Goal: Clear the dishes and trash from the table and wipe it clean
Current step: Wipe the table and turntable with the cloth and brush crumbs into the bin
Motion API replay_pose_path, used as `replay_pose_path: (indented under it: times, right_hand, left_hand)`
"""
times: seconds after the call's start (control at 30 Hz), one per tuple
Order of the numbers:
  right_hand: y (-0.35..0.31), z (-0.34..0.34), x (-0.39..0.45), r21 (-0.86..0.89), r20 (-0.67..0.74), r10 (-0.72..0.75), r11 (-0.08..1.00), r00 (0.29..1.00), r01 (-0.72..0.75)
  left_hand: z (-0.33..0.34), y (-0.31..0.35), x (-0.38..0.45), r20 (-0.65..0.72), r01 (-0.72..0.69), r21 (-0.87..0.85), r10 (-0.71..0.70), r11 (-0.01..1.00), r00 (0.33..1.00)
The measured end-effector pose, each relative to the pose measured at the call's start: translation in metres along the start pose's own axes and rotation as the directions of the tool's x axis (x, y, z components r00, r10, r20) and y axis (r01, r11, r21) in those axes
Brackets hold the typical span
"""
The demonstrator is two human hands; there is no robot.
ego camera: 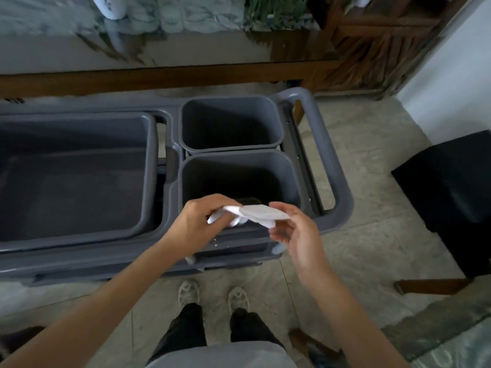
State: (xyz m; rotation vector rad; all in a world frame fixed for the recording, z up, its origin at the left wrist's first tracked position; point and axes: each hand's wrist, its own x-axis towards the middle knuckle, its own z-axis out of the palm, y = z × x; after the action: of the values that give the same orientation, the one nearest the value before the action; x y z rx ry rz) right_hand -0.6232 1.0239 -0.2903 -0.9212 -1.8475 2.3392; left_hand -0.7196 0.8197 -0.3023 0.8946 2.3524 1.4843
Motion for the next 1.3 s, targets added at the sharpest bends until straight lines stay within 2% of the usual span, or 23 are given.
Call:
replay_pose_path:
  times: [0.07, 0.17, 0.27, 0.37, 0.5, 0.57, 0.67, 0.87, 0.97, 1.07, 1.3]
  right_hand:
    - [-0.015, -0.008, 0.014, 0.028, 0.086, -0.057, 0.998, 0.995, 0.054]
    - [-0.038, -0.013, 0.03, -0.079, 0.27, -0.134, 0.984, 0.954, 0.161]
    - [-0.058, -0.007, 0.034, -0.125, 0.481, -0.206, 0.946, 0.852, 0.3]
    - [-0.074, 0.012, 0.027, -0.097, 0.651, -0.209, 0.93, 0.73, 0.353]
    - [-0.083, 0.05, 0.003, -0.101, 0.752, -0.155, 0.933, 0.641, 0.344]
    - [-0.078, 0.071, -0.011, -0.11, 0.783, -0.139, 0.928, 0.606, 0.355]
    - [-0.065, 0.101, -0.035, -0.119, 0.828, -0.118, 0.919, 0.549, 0.376]
    - [-0.029, 0.154, -0.113, -0.107, 0.936, -0.047, 0.907, 0.35, 0.408]
    - [0.004, 0.179, -0.18, -0.101, 0.979, 0.006, 0.881, 0.203, 0.462]
    - [0.039, 0.194, -0.252, -0.109, 0.994, 0.093, 0.894, 0.057, 0.435]
    - [0.127, 0.208, -0.408, -0.088, 0.938, 0.229, 0.884, -0.261, 0.458]
  left_hand:
    - [-0.004, 0.021, 0.007, -0.062, 0.099, -0.052, -0.102, 0.994, 0.993]
    - [-0.011, 0.05, 0.009, -0.2, 0.133, -0.127, -0.156, 0.983, 0.967]
    - [-0.02, 0.078, 0.002, -0.333, 0.113, -0.225, -0.185, 0.968, 0.925]
    - [-0.029, 0.099, -0.014, -0.42, 0.109, -0.285, -0.226, 0.952, 0.879]
    - [-0.038, 0.114, -0.05, -0.516, 0.118, -0.342, -0.291, 0.932, 0.806]
    - [-0.042, 0.118, -0.075, -0.577, 0.123, -0.367, -0.329, 0.922, 0.747]
    - [-0.049, 0.125, -0.119, -0.672, 0.132, -0.397, -0.386, 0.908, 0.632]
    - [-0.049, 0.147, -0.233, -0.799, 0.116, -0.456, -0.464, 0.882, 0.383]
    - [-0.038, 0.17, -0.318, -0.848, 0.096, -0.484, -0.493, 0.87, 0.194]
    - [-0.021, 0.191, -0.4, -0.888, 0.093, -0.453, -0.458, 0.887, 0.037]
    - [0.048, 0.241, -0.566, -0.858, 0.116, -0.442, -0.381, 0.89, -0.344]
